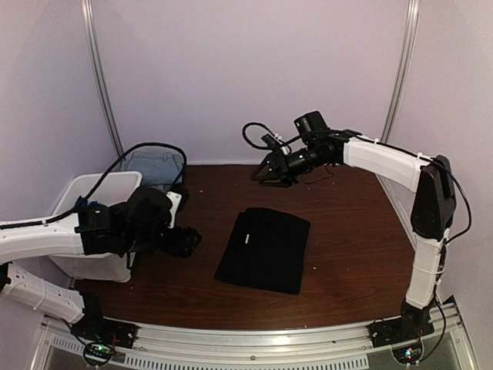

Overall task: Fold and stack the mixed laundry pile
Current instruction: Adjust the square-folded T-shirt at the center of the board.

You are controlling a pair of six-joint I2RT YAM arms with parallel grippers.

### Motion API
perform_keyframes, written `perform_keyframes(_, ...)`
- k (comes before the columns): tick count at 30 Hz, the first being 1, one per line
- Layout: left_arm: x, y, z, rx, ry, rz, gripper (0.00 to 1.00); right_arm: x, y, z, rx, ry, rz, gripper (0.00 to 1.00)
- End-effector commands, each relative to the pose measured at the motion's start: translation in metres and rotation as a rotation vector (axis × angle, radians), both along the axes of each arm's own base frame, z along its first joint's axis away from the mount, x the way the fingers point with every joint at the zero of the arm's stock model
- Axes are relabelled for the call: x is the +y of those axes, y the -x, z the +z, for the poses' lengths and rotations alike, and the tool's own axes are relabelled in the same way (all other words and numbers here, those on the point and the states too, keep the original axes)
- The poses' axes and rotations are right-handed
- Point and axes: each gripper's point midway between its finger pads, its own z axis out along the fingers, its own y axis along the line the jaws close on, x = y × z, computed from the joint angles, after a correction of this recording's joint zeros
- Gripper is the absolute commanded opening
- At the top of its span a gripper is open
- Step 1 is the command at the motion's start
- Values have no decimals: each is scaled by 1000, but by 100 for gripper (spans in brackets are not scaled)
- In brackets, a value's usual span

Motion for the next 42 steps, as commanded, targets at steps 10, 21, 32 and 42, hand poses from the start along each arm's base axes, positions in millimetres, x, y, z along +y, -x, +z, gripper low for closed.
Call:
perform_keyframes(10,-136,5,-94,354,-59,-325,46,-79,-33,-169,163,371,-114,32)
perform_keyframes(21,-108,-58,-127,389,-139,-193,43,-129,133,-193,332,457,-26,34)
perform_keyframes(32,-110,-58,-76,378,92,-295,52,-149,127,-100,215,229,-204,58)
perform_keyframes(42,-127,-4,-105,527,177,-280,52,-188,72,-152,198,438,-276,57)
